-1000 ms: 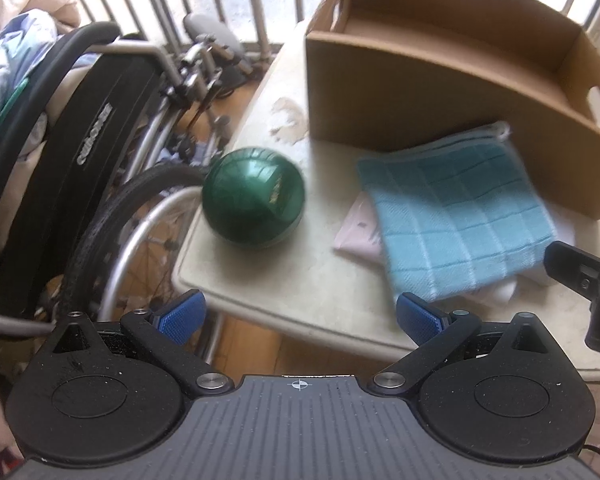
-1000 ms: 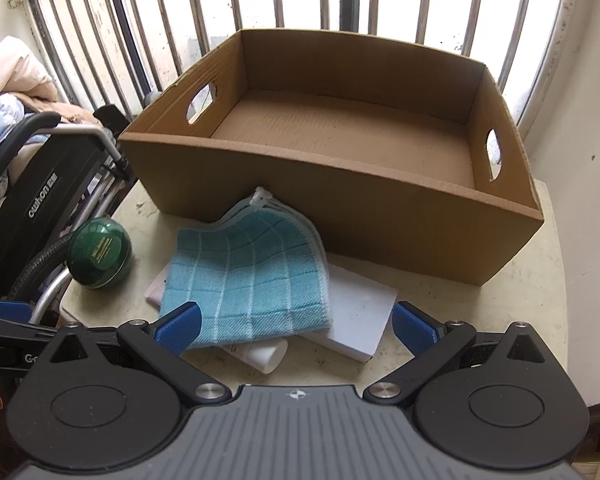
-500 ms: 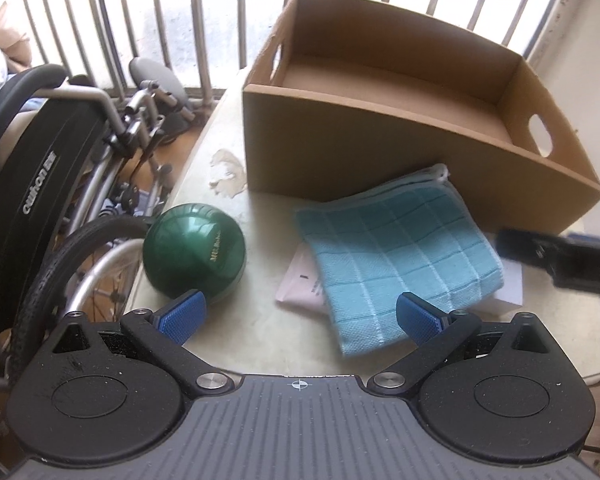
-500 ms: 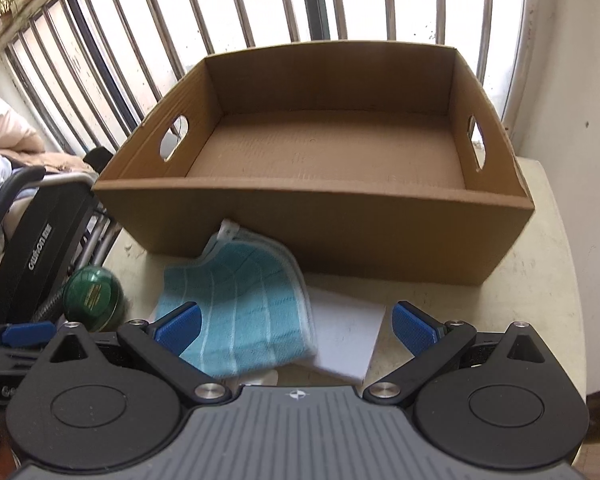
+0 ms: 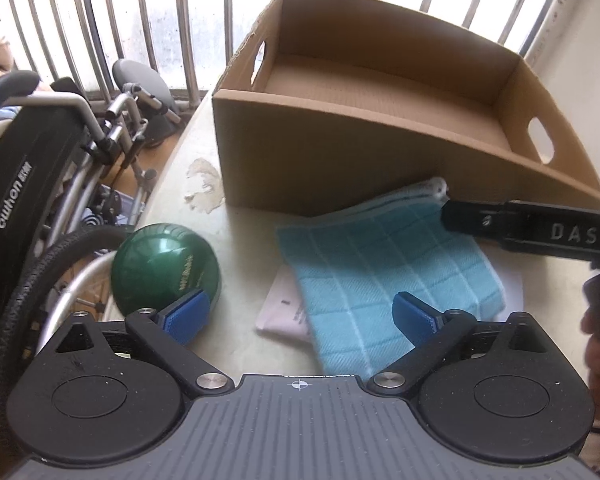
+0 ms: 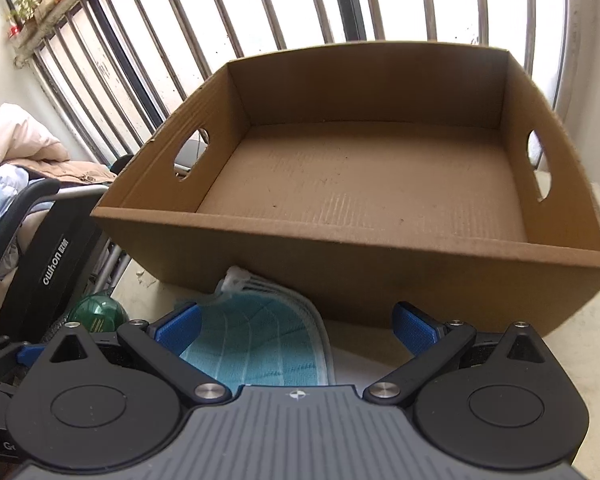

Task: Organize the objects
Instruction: 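Close the right gripper on the edge of the light-blue towel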

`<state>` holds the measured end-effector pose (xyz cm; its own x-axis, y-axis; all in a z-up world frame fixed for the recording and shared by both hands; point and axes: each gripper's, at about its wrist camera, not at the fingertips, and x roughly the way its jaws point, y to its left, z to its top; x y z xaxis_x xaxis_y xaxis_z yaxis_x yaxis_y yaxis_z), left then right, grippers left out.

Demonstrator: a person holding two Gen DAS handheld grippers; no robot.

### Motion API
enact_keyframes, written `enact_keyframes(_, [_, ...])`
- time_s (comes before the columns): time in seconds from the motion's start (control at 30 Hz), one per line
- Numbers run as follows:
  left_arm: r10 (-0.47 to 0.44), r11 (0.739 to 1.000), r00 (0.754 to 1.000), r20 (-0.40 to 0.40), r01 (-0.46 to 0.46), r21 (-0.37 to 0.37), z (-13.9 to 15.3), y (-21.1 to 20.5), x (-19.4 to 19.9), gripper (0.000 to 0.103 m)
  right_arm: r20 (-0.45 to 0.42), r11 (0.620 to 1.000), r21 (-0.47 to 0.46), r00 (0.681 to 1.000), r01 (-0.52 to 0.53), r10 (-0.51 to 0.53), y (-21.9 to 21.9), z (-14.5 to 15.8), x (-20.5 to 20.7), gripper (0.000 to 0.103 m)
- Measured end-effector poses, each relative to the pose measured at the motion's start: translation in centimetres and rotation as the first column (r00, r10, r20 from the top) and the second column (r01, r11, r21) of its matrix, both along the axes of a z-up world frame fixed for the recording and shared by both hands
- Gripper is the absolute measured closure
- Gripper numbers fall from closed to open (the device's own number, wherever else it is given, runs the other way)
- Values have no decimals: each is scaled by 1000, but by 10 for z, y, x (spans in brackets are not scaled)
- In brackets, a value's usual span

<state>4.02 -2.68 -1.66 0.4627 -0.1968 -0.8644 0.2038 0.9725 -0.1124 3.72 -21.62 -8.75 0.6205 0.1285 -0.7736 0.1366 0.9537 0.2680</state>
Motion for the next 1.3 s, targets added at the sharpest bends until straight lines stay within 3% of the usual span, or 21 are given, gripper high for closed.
enact_keyframes(0.17, [-2, 1000, 1000, -19, 1, -27, -6, -5, 10, 13, -36, 997, 71, 999, -12, 14, -6, -16, 14, 2])
enact_keyframes(0.27, [5, 999, 999, -51, -8, -51, -8, -6, 15, 23, -48, 992, 123, 999, -15, 21, -8, -23, 19, 3])
enact_keyframes(0.43, [24, 995, 995, -99, -33, -92, -12, -4, 14, 34, -80, 982, 189, 996, -18, 34, -11, -35, 29, 13])
enact_keyframes(0.57, [24, 994, 990, -140, -38, -102, -18, -6, 10, 40, -108, 978, 207, 992, -38, 62, -8, -44, 38, 35])
enact_keyframes(0.67, [26, 993, 989, -146, -42, -106, -18, -7, 7, 41, -105, 979, 192, 991, -63, 84, -4, -45, 41, 45])
enact_keyframes(0.77, [29, 993, 988, -151, -46, -110, -17, -10, 4, 41, -91, 983, 164, 991, -82, 98, -3, -43, 40, 75])
enact_keyframes(0.97, [16, 992, 983, -183, -39, -124, -20, -14, 0, 40, -39, 979, 149, 988, -141, 149, -3, -31, 32, 95])
enact_keyframes(1.3, [-37, 986, 974, -225, -1, -164, -14, -21, -17, 39, -89, 951, 288, 986, -113, 144, -26, -25, -2, 96])
